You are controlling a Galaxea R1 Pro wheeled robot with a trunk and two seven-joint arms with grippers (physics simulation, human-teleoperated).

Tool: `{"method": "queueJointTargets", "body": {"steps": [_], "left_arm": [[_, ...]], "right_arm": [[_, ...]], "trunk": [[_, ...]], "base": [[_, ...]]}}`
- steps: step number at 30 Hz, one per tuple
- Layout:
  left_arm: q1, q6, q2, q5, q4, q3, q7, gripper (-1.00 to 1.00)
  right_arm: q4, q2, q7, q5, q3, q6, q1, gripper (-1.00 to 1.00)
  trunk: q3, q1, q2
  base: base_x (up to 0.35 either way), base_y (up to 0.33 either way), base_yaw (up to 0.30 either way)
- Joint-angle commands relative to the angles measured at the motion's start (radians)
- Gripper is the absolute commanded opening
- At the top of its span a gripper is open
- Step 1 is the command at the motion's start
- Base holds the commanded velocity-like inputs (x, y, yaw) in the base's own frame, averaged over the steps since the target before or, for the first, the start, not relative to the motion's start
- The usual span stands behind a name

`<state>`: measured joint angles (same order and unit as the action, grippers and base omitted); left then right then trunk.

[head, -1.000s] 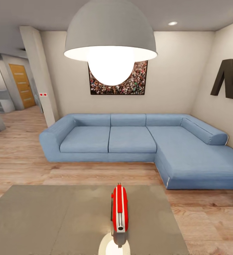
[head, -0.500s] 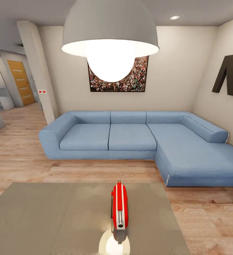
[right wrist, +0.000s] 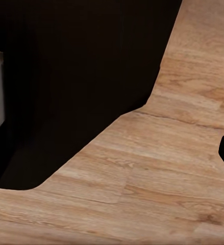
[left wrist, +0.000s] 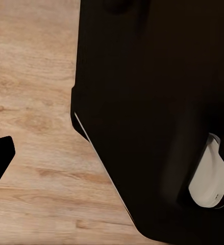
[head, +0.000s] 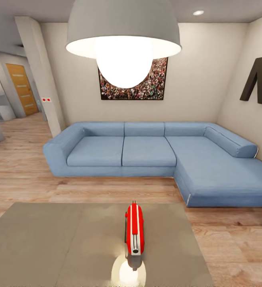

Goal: Turn on the radio receiver that's on the table in the living room.

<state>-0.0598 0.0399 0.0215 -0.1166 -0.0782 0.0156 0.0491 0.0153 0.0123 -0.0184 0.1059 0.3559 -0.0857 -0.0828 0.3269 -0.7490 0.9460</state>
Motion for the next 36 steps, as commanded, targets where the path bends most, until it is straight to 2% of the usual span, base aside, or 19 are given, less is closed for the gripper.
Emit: {"method": "queueJointTargets", "body": {"steps": [1,36], "left_arm": [[0.000,0.000,0.000,0.000,0.000,0.000,0.000,1.00],[0.000,0.000,0.000,0.001,0.000,0.000,0.000,1.00]], "right_arm": [[0.000,0.000,0.000,0.000,0.000,0.000,0.000,1.00],[0.000,0.000,0.001,-0.004,0.000,0.000,0.000,1.00]], "trunk": [[0.002,0.000,0.000],[0.059,0.000,0.000]], "base": [[0.000,0.000,0.000],[0.000,0.000,0.000]]}}
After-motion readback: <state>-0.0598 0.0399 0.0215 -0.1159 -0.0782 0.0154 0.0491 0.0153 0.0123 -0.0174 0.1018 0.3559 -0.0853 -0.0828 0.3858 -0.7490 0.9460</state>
